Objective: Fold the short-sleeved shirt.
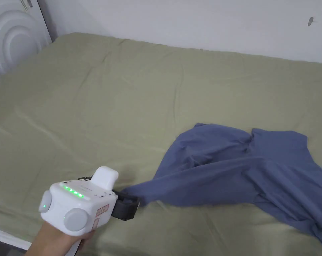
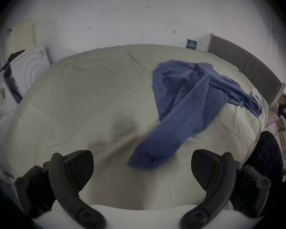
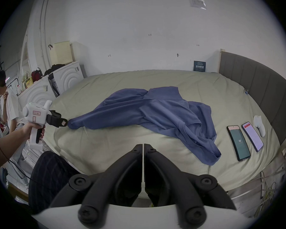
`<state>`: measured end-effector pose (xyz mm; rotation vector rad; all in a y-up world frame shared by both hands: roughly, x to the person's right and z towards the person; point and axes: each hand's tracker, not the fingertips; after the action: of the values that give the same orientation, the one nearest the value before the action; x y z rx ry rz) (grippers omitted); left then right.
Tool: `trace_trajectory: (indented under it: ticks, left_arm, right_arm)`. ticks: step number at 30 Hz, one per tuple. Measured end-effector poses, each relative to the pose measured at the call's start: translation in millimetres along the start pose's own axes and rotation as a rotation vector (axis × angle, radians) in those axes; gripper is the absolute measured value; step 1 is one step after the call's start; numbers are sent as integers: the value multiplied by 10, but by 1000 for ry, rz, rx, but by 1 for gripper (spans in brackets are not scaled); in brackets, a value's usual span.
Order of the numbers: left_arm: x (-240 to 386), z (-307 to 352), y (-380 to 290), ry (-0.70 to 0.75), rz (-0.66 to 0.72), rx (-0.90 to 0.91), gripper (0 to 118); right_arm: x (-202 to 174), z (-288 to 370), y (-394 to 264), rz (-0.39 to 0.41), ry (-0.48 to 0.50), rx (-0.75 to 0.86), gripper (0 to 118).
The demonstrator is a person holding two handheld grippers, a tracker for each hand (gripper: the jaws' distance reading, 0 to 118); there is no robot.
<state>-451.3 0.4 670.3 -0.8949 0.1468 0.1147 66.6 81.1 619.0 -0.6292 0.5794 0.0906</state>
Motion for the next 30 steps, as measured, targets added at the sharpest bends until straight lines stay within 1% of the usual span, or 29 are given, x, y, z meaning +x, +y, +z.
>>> trace_trajectory:
  ticks: [2, 5, 6, 7, 8, 9, 10, 11, 12, 13, 14, 18, 20, 22, 24, 25, 26, 27, 28, 30]
  left_arm:
    - [-18, -175, 53, -69, -51, 8, 118]
    - [1, -344, 114, -151, -86, 3, 118]
    - [10, -376, 130, -148, -100, 0, 115]
    - [-5, -347, 70, -144, -100, 9, 106]
    - [-2, -335, 65, -149, -97, 12, 78]
    - [16, -335, 60, -145, -98, 26, 13]
    - [44, -362, 45, -139, -101, 29, 7]
    - [60, -336, 2, -134, -110, 44, 7]
    - [40, -361, -11, -196, -69, -6, 7]
    - [57, -358, -24, -166, -64, 3, 7]
    - [115, -293, -4, -140, -88, 21, 7]
    - [327, -56, 101, -134, -56, 55, 7]
    - [339, 37, 169, -126, -35, 61, 7]
    - [449, 79, 206, -111, -26, 55, 7]
    - [527, 98, 231, -108, -7, 49, 7]
    - [565, 115, 235, -110, 1, 50, 7]
    - [601, 135, 240, -103, 13, 56, 7]
    - [547, 127, 254, -108, 32, 57, 7]
    - [553, 142, 266, -120, 58, 55, 7]
    - [576, 169, 275, -119, 87, 59, 7]
  right_arm:
    - [25, -69, 19, -14, -14, -14, 3]
    - [70, -151, 57, -45, -22, -33, 3]
    - [75, -167, 65, -50, -25, -33, 3]
    - [73, -178, 76, -50, -29, -31, 3]
    - [78, -192, 90, -49, -30, -32, 3]
    - [86, -202, 103, -48, -30, -32, 3]
    - [87, -214, 115, -48, -30, -31, 3]
    - [94, -228, 130, -50, -26, -31, 3]
    - [98, -246, 147, -51, -21, -33, 3]
    - [110, -267, 172, -51, -17, -35, 3]
    - [122, -289, 202, -50, -13, -34, 3]
    - [279, -501, 464, -38, 3, -34, 3]
    - [447, -802, 721, -5, -8, -73, 3]
    - [662, -1187, 994, 30, -51, -87, 3]
    - [902, -1620, 1288, 34, -57, -99, 4]
    - [1032, -1901, 1447, 29, -60, -125, 7]
    - [1159, -2164, 1583, 26, -59, -143, 28]
    - [1271, -2395, 1691, 17, -63, -157, 84]
    - [1397, -2680, 1804, -22, -79, -180, 116]
    - [1587, -3183, 1962, -40, -97, -231, 117]
